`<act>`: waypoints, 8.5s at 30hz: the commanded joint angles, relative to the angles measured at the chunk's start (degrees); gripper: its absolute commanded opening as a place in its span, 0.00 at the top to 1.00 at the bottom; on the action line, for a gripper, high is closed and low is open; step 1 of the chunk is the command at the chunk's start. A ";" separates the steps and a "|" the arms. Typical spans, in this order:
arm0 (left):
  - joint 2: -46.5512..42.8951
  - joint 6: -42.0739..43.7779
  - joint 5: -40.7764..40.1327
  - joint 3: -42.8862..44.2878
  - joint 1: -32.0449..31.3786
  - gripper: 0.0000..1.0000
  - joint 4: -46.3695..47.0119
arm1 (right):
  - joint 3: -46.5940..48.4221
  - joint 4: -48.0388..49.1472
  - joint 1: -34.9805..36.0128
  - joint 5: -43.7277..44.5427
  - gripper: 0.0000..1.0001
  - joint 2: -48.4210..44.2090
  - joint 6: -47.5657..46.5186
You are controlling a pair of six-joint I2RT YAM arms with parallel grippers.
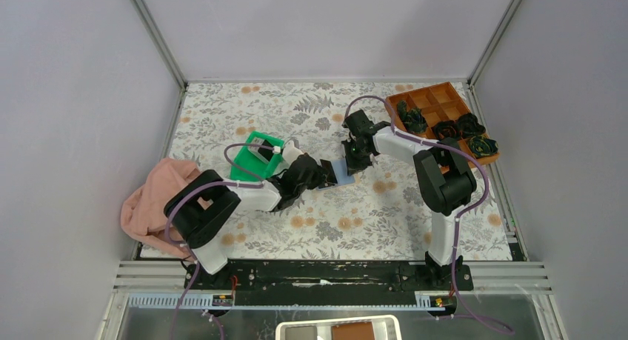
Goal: Put the credit cards into the card holder
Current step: Insert the credit card into the card holder.
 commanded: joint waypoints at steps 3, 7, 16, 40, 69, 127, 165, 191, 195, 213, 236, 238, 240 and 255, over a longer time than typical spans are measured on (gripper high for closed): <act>1.89 0.45 -1.77 0.82 -0.60 1.00 4.21 | 0.88 0.68 -0.75 2.35 1.00 1.47 -1.21; 2.82 0.46 -1.84 0.86 -0.75 1.00 4.62 | 0.68 0.79 -0.77 2.34 1.00 1.54 -1.18; 4.22 0.44 -2.18 0.73 -1.36 1.00 5.22 | 0.68 0.72 -0.71 2.61 1.00 1.73 -1.34; 2.10 -0.86 -3.22 0.20 -1.55 1.00 4.74 | 0.64 -0.02 -0.92 5.15 1.00 1.43 -1.14; 5.07 -0.04 -3.77 -0.07 -1.86 1.00 5.17 | 1.09 -0.64 -0.92 5.42 1.00 2.29 -1.46; 9.38 -1.21 3.70 -10.00 0.83 1.00 18.78 | 2.26 -1.24 -1.01 5.97 1.00 5.75 -1.73; 15.09 -6.16 6.98 -11.30 4.21 1.00 34.09 | 2.54 -1.91 -1.16 6.80 1.00 6.90 -1.95; 17.14 -5.95 10.59 -11.49 4.29 1.00 41.96 | 3.08 -2.69 -1.65 7.53 1.00 7.76 -1.70; 16.96 -6.37 9.41 -11.42 4.26 1.00 41.15 | 3.15 -2.78 -1.71 7.65 1.00 7.71 -1.84; 17.47 -6.72 7.50 -7.35 5.23 1.00 37.65 | 3.24 -2.93 -1.74 7.53 1.00 7.74 -1.97; 18.94 -3.30 10.95 -3.05 2.39 1.00 29.20 | 3.58 -2.80 -1.74 6.83 1.00 8.10 -1.42; 18.77 -2.39 11.54 -1.95 2.26 1.00 26.96 | 3.63 -2.71 -1.68 6.67 1.00 8.09 -1.30; 18.48 -1.42 11.98 -0.99 2.14 1.00 24.85 | 3.65 -2.61 -1.73 6.66 1.00 8.00 -1.23; 5.40 7.33 4.64 1.04 2.15 0.44 4.87 | 3.99 -1.56 -1.74 5.77 0.93 7.42 -0.17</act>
